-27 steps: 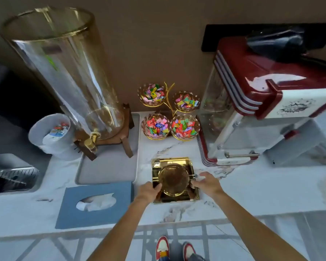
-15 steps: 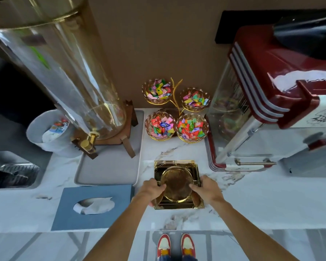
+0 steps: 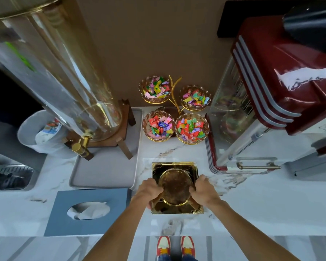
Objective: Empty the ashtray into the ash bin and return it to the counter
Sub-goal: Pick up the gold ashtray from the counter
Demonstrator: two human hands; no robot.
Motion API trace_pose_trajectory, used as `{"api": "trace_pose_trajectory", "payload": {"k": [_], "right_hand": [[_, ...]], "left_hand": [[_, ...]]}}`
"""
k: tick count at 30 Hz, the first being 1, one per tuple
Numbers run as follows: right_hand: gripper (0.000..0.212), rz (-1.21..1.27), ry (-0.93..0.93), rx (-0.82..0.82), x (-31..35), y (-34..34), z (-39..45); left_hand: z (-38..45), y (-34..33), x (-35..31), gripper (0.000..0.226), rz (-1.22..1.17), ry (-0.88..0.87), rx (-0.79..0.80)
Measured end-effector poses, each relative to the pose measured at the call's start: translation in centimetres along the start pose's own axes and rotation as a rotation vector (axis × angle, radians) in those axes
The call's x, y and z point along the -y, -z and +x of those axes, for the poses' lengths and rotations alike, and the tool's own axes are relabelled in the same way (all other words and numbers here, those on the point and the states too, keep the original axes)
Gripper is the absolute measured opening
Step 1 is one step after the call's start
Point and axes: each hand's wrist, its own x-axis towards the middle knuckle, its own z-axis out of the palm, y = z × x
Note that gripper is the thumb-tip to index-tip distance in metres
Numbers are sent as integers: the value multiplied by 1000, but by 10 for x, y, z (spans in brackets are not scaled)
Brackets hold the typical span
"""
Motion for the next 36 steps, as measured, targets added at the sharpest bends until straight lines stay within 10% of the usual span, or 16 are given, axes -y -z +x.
{"api": "trace_pose_trajectory", "payload": {"k": [11, 18, 26, 36], "right_hand": [[52, -43, 29, 44, -2, -2, -1], [15, 63, 80, 43, -8, 7, -11], [64, 480, 109, -25, -3, 15, -56], [67, 808, 104, -127, 0, 28, -106]], "left_hand": [[-7, -1, 3, 13, -32, 11, 106], [-21, 1, 10, 31, -87, -27, 37], [-51, -1, 18, 31, -320, -107, -93], [-103, 13, 18, 95, -712, -340, -35]]}}
